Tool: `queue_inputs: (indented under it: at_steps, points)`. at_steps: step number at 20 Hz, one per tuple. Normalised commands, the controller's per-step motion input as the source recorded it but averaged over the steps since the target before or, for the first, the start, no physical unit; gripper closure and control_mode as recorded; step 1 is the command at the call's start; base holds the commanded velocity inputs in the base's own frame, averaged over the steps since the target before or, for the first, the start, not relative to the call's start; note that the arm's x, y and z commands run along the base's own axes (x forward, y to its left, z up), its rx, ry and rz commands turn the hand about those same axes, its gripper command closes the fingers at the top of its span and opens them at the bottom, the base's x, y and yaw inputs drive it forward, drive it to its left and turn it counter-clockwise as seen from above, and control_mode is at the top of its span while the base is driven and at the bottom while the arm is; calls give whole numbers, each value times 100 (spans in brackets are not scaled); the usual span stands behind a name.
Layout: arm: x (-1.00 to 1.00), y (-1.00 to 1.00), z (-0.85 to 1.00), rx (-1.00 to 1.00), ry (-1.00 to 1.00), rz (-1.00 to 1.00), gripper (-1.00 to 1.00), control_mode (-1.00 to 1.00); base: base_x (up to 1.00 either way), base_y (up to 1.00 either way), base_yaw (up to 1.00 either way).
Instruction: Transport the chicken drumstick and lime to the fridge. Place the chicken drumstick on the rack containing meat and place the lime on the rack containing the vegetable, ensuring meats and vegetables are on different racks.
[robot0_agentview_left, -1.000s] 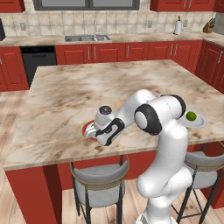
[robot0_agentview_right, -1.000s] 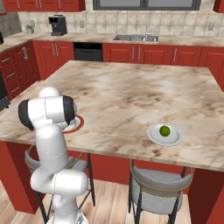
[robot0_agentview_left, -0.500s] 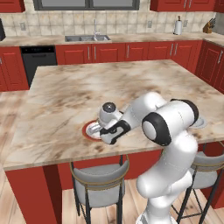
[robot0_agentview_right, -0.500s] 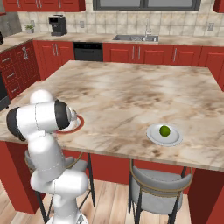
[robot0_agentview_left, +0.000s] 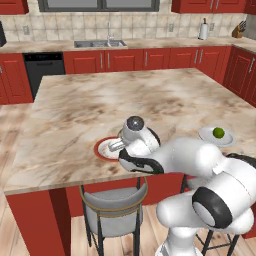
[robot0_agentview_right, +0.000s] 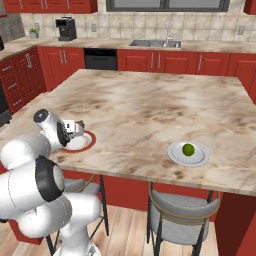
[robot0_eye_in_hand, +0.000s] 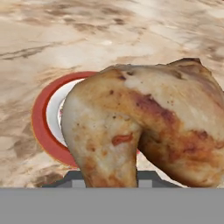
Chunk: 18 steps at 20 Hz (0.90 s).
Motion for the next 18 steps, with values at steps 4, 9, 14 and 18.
queue_inputs:
  at_steps: [4, 9, 14, 18]
  points:
    - [-85, -52, 95, 8, 0, -6, 100, -100, 0, 0, 0]
    - [-80, -47, 87, 2, 0, -1, 100, -100, 0, 0, 0]
    - [-82, -53, 92, 0, 0, 0, 100, -100, 0, 0, 0]
    - [-62, -33, 99, 1, 10, -2, 100, -100, 0, 0, 0]
